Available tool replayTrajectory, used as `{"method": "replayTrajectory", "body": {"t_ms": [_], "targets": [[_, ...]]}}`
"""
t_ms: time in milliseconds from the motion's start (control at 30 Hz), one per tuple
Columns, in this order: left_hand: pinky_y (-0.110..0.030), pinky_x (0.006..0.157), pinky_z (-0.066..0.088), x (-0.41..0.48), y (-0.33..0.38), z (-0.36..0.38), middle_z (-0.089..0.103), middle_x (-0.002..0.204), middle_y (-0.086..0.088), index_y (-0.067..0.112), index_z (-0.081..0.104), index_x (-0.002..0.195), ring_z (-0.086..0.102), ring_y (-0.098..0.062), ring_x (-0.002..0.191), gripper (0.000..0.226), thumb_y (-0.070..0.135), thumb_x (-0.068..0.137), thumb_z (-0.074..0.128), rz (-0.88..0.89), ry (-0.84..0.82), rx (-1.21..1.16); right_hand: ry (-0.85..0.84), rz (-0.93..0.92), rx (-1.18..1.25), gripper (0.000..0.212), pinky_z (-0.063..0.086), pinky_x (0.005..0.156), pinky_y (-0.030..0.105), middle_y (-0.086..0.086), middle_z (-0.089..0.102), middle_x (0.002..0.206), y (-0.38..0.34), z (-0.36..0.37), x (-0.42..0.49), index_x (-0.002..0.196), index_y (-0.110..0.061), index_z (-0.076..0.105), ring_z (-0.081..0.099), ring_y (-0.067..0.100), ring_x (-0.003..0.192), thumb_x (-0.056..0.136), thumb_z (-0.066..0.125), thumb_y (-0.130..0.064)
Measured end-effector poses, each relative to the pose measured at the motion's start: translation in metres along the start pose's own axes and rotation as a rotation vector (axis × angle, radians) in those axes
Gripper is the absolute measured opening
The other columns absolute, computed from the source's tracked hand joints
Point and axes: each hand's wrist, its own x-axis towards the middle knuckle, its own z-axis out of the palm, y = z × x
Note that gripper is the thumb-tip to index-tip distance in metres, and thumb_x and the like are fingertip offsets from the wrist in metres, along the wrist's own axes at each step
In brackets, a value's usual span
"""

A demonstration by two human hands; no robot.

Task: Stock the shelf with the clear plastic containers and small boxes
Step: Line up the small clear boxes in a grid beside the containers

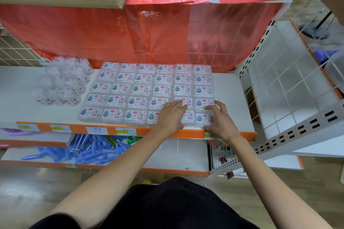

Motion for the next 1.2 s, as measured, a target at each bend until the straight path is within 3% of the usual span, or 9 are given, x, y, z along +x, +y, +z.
{"method": "replayTrajectory", "body": {"t_ms": [233, 433, 667, 833, 933, 1033, 1200], "targets": [[-0.037, 0.12, 0.005, -0.005, 0.007, 0.014, 0.001, 0.162, -0.017, 0.006, 0.005, 0.155, 0.002, -0.029, 0.15, 0.074, 0.017, 0.098, 0.051, 0.007, 0.0, 0.089, 0.031, 0.008, -0.032, 0.078, 0.052, 0.094, 0.039, 0.0, 0.016, 0.156, -0.004, 0.009, -0.001, 0.138, -0.023, 0.041, 0.043, 0.025, 0.132, 0.072, 0.081, -0.012], [-0.038, 0.12, -0.006, -0.011, 0.006, 0.023, -0.011, 0.161, -0.018, 0.003, -0.006, 0.153, -0.008, -0.031, 0.15, 0.076, 0.014, 0.099, 0.046, 0.019, -0.004, 0.098, 0.025, 0.029, -0.015, 0.081, 0.05, 0.099, 0.042, -0.002, 0.015, 0.156, -0.004, 0.01, 0.0, 0.138, -0.026, 0.039, 0.039, 0.024, 0.135, 0.07, 0.084, -0.019], [-0.037, 0.118, -0.011, -0.014, 0.01, 0.025, -0.014, 0.16, -0.019, 0.002, -0.008, 0.152, -0.012, -0.032, 0.149, 0.077, 0.01, 0.097, 0.045, 0.008, 0.001, 0.053, 0.059, 0.062, 0.009, 0.08, 0.037, 0.109, 0.037, 0.002, 0.011, 0.158, -0.01, 0.015, -0.002, 0.138, -0.023, 0.039, 0.026, 0.024, 0.142, 0.072, 0.084, -0.021], [-0.036, 0.119, -0.007, -0.012, 0.008, 0.02, -0.008, 0.163, -0.012, 0.008, 0.0, 0.155, -0.008, -0.026, 0.15, 0.078, 0.018, 0.095, 0.05, -0.014, 0.0, -0.046, 0.037, 0.108, 0.003, 0.085, 0.032, 0.114, 0.04, 0.005, 0.007, 0.161, -0.015, 0.015, -0.002, 0.14, -0.023, 0.036, 0.023, 0.028, 0.145, 0.071, 0.085, -0.022], [-0.036, 0.119, -0.006, -0.013, 0.006, 0.014, -0.008, 0.163, -0.011, 0.01, 0.002, 0.155, -0.009, -0.025, 0.15, 0.088, 0.029, 0.091, 0.06, -0.032, -0.004, -0.099, 0.02, 0.13, -0.049, 0.085, 0.032, 0.115, 0.042, 0.008, 0.006, 0.161, -0.021, 0.01, -0.003, 0.14, -0.023, 0.037, 0.034, 0.032, 0.14, 0.07, 0.086, -0.031], [-0.036, 0.119, -0.005, -0.015, -0.004, 0.006, -0.008, 0.163, -0.007, 0.011, 0.0, 0.155, -0.008, -0.023, 0.15, 0.098, 0.036, 0.087, 0.067, -0.01, 0.016, -0.165, 0.029, 0.161, -0.135, 0.084, 0.022, 0.118, 0.042, 0.011, 0.006, 0.162, -0.031, 0.004, -0.006, 0.142, -0.023, 0.038, 0.03, 0.035, 0.141, 0.072, 0.083, -0.039], [-0.035, 0.119, -0.004, -0.033, -0.05, -0.011, -0.004, 0.164, -0.004, 0.014, 0.004, 0.156, -0.008, -0.02, 0.15, 0.107, 0.043, 0.08, 0.074, -0.033, 0.049, -0.154, 0.101, 0.027, -0.15, 0.077, 0.016, 0.118, 0.037, 0.011, 0.02, 0.159, -0.064, 0.008, -0.005, 0.137, -0.022, 0.046, 0.022, 0.029, 0.146, 0.071, 0.083, -0.037]]}}
